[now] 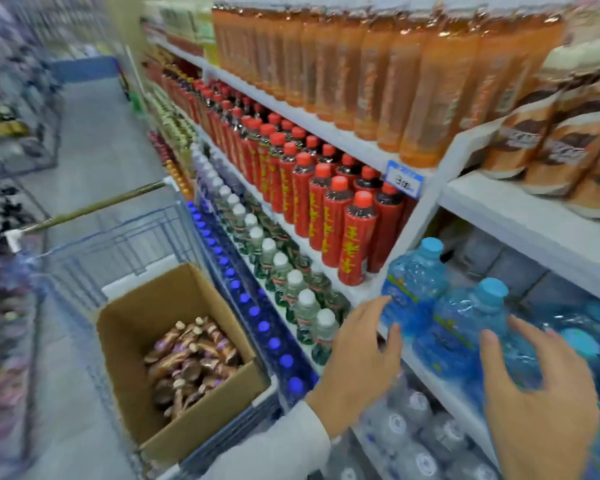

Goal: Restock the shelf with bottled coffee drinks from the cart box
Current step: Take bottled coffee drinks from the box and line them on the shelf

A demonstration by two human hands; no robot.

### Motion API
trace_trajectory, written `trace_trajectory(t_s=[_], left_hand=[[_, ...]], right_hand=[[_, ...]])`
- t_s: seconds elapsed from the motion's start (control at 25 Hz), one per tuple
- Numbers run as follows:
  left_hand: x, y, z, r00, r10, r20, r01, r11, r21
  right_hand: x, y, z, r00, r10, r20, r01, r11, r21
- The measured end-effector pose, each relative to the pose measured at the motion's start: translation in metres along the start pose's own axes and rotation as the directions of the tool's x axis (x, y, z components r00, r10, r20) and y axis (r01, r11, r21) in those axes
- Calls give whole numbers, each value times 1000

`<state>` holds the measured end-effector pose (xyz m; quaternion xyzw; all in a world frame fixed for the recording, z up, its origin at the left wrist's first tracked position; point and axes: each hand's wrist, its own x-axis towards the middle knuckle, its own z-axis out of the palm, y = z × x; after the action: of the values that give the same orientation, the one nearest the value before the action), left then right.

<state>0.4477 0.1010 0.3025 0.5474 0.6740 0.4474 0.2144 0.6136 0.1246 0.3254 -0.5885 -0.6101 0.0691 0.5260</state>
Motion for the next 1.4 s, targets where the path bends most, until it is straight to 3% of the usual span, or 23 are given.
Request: trace_trajectory(t_s=[0.12, 0.24, 0.32, 0.52, 0.72, 1.04, 1.28, 1.4], left_hand=[[-40, -67, -56, 970, -219, -100, 228, 970, 81], [-73, -125, -105, 899, -389, -200, 402, 916, 24], [-88, -159, -130, 819, -514, -253, 522, 852, -42], [-113, -239, -179, 637, -702, -319, 682, 706, -191], [-118, -312, -212, 426, -869, -253, 784, 494, -376], [-116, -362, -241, 235, -949, -211, 870, 302, -390], [-91, -415, -210, 146, -988, -56, 921, 156, -357], [-83, -469, -189, -11, -1000, 17, 942, -17, -335]], right_hand=[[-42, -20, 44, 992, -41, 122, 21, 987, 159], [-86, -49, 84, 910, 4, 414, -139, 945, 296], [-118, -60, 119, 765, 63, 640, -299, 916, 267], [-190, -78, 210, 456, 79, 886, -315, 946, 78], [-232, -99, 277, 271, 138, 953, -256, 964, -67], [-253, -124, 347, 26, 226, 974, -186, 958, -217], [-261, -113, 389, -84, 301, 950, -79, 948, -307], [-261, -101, 404, -123, 347, 930, -38, 935, -353]])
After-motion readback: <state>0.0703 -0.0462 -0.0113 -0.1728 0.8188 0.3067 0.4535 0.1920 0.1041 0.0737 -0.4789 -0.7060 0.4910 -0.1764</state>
